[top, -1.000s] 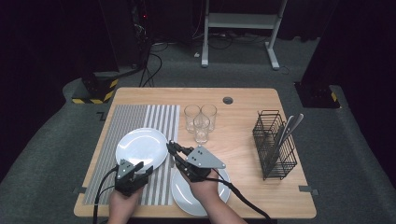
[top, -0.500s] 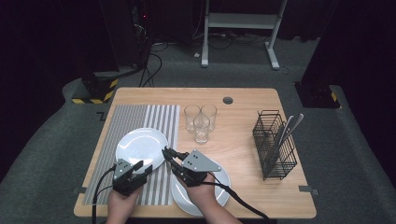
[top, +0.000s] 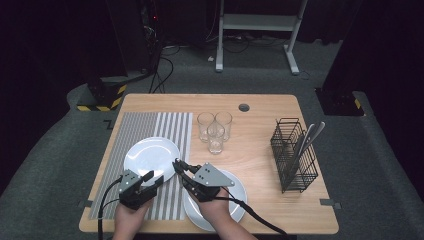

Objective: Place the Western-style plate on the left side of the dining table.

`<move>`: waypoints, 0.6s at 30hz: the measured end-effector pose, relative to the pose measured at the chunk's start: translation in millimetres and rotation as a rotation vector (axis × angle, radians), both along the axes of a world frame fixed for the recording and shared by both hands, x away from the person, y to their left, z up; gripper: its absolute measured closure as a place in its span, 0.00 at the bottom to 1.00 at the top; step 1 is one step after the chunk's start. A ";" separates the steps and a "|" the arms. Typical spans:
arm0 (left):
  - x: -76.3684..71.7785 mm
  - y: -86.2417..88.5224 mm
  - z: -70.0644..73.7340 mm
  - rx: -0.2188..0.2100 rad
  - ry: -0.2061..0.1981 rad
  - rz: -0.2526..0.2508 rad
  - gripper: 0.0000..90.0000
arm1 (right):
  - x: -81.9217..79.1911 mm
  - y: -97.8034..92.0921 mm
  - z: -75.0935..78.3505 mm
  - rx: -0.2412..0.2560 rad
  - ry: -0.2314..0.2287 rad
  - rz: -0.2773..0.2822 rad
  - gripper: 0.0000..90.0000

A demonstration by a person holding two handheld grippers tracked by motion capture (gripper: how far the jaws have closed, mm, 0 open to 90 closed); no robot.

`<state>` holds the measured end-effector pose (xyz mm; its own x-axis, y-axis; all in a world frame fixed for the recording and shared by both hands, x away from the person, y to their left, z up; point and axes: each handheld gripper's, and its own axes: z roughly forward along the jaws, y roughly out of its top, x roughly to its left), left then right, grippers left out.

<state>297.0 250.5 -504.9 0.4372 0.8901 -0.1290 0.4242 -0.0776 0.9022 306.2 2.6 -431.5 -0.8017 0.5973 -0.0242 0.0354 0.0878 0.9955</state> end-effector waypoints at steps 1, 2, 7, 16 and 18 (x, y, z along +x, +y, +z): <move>-1.4 0.2 5.1 -0.002 -0.019 -0.003 0.58 | 0.8 0.5 -0.2 0.004 0.001 -0.003 0.92; -1.4 0.2 5.1 -0.002 -0.019 -0.003 0.57 | 0.8 0.5 -0.2 0.004 0.001 -0.003 0.92; -5.3 0.4 17.6 -0.021 -0.056 -0.016 0.56 | 1.9 2.5 -1.2 0.007 -0.008 0.000 0.92; -12.2 -4.2 33.4 -0.015 -0.092 -0.034 0.57 | 0.5 6.2 -1.6 0.001 -0.023 0.007 0.92; -14.3 -4.7 38.3 -0.021 -0.102 -0.040 0.57 | -0.2 7.1 -1.7 0.000 -0.025 0.008 0.92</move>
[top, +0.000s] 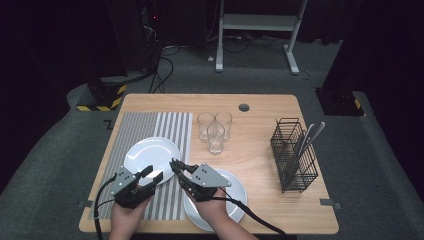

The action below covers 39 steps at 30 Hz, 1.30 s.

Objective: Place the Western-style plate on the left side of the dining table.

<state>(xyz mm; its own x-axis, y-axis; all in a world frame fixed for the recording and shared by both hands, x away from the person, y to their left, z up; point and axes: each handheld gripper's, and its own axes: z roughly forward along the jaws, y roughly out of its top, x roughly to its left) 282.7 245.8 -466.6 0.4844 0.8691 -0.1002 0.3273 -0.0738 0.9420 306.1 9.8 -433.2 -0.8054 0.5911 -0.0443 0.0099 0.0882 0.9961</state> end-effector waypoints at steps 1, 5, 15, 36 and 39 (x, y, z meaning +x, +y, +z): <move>0.0 0.0 0.0 0.000 0.000 0.000 0.57 | 0.0 0.0 0.0 0.000 0.000 0.000 0.92; -1.2 -0.3 6.1 -0.018 -0.021 -0.007 0.57 | -0.2 0.1 -0.2 0.002 0.000 0.001 0.92; -2.4 -5.1 15.0 -0.011 -0.037 -0.025 0.60 | 2.1 2.1 0.0 0.001 -0.001 0.004 0.92; -19.7 -3.6 39.0 -0.062 -0.104 -0.032 0.61 | 5.7 6.5 0.5 -0.001 -0.002 0.017 0.92; -21.9 -3.8 43.5 -0.063 -0.115 -0.039 0.60 | 5.6 6.4 0.5 -0.002 0.000 0.018 0.92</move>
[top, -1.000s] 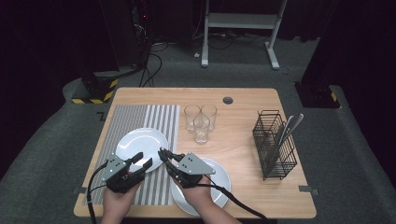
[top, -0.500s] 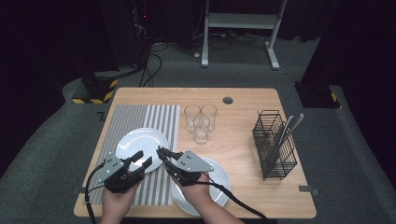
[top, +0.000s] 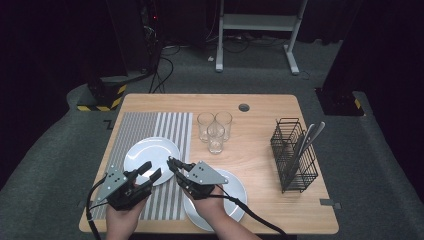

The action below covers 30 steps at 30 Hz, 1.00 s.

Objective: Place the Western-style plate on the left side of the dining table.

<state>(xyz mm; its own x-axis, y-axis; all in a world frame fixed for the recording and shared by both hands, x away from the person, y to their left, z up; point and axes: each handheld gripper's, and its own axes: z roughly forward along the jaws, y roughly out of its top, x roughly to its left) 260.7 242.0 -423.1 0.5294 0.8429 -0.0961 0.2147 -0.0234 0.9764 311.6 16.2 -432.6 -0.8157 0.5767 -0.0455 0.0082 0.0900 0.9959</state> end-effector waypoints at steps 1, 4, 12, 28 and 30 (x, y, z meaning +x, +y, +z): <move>-1.3 -0.6 2.7 -0.002 -0.007 -0.005 0.60 | -0.1 0.1 0.0 0.000 0.001 0.001 0.92; -3.5 -1.6 7.8 -0.014 -0.019 -0.020 0.60 | -0.4 0.3 -0.1 -0.002 -0.002 0.002 0.92; -4.8 -8.5 20.8 -0.028 -0.056 -0.043 0.59 | -1.6 0.5 -0.3 -0.003 -0.003 -0.001 0.92; 1.4 -27.2 35.8 -0.009 -0.082 -0.069 0.61 | -2.0 2.1 -1.3 0.004 0.001 0.019 0.92; 2.9 -30.6 37.6 0.002 -0.089 -0.076 0.66 | -1.8 1.7 -1.4 0.004 0.002 0.021 0.92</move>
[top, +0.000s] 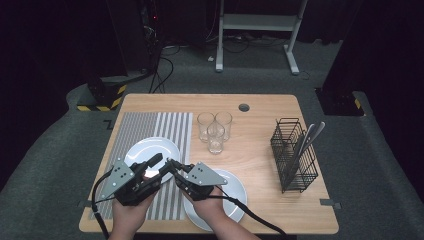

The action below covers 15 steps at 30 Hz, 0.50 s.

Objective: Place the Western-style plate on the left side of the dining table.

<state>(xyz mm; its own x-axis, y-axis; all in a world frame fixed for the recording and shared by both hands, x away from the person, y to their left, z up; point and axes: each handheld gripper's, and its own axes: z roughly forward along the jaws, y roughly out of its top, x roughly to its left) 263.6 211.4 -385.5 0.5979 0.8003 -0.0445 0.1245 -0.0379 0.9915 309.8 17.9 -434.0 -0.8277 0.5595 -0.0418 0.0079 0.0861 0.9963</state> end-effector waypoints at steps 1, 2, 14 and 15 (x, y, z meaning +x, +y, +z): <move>0.9 -1.3 0.4 0.003 0.002 -0.002 0.66 | 0.0 -0.1 0.0 0.000 0.001 0.000 0.92; 1.6 -2.5 0.6 0.010 0.001 -0.001 0.66 | 0.0 -0.1 -0.1 0.001 0.001 0.001 0.92; 8.8 -7.4 -2.8 0.044 0.018 0.008 0.75 | -1.3 1.5 -1.1 0.005 0.000 0.008 0.91; 8.8 -7.4 -2.8 0.044 0.018 0.008 0.76 | -1.3 1.5 -1.1 0.005 0.000 0.008 0.91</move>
